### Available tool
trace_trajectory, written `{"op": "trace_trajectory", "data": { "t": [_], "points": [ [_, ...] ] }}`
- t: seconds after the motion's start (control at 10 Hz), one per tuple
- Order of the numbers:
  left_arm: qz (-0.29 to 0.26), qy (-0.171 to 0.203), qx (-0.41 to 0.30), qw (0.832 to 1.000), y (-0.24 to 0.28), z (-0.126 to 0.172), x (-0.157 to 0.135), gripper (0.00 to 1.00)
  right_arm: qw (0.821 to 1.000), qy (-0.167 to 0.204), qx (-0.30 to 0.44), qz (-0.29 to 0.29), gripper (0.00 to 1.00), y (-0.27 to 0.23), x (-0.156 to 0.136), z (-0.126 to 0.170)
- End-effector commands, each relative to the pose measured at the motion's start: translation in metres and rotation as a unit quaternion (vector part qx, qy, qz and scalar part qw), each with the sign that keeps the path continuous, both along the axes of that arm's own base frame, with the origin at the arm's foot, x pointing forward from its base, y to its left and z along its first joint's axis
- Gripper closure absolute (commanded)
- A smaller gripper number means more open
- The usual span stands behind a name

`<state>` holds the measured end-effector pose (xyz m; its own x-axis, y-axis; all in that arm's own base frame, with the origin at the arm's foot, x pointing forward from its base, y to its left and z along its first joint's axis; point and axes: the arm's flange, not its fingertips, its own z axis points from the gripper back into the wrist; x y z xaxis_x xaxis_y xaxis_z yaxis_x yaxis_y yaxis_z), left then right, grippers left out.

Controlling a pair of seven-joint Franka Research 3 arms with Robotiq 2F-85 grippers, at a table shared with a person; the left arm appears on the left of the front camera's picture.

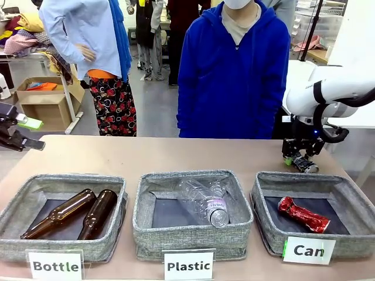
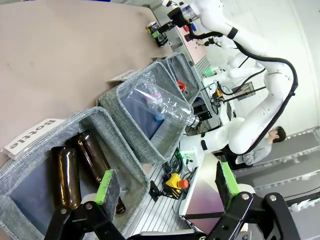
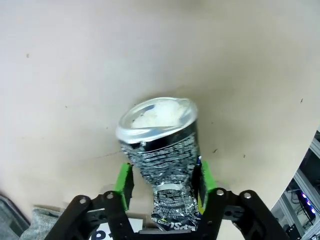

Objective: Sort the can waste into the basket.
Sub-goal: Pick up the can waste from the table and place it in the right Fabric basket.

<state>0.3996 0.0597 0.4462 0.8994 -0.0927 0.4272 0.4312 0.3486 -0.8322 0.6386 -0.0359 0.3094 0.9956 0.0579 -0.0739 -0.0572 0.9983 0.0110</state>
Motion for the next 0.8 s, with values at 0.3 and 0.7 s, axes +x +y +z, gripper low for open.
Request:
{"op": "trace_trajectory", "data": {
  "t": [0.3, 0.7],
  "points": [
    [-0.006, -0.001, 0.004, 1.0, -0.0012, 0.0012, -0.0043, 0.0, 1.0, 0.002, 0.006, -0.005, 1.0, 0.0, 0.0066, 0.0032],
    [-0.006, -0.001, 0.004, 1.0, -0.0012, 0.0012, -0.0043, 0.0, 1.0, -0.007, 0.015, 0.003, 1.0, -0.0024, 0.0037, 0.0095]
  ]
}}
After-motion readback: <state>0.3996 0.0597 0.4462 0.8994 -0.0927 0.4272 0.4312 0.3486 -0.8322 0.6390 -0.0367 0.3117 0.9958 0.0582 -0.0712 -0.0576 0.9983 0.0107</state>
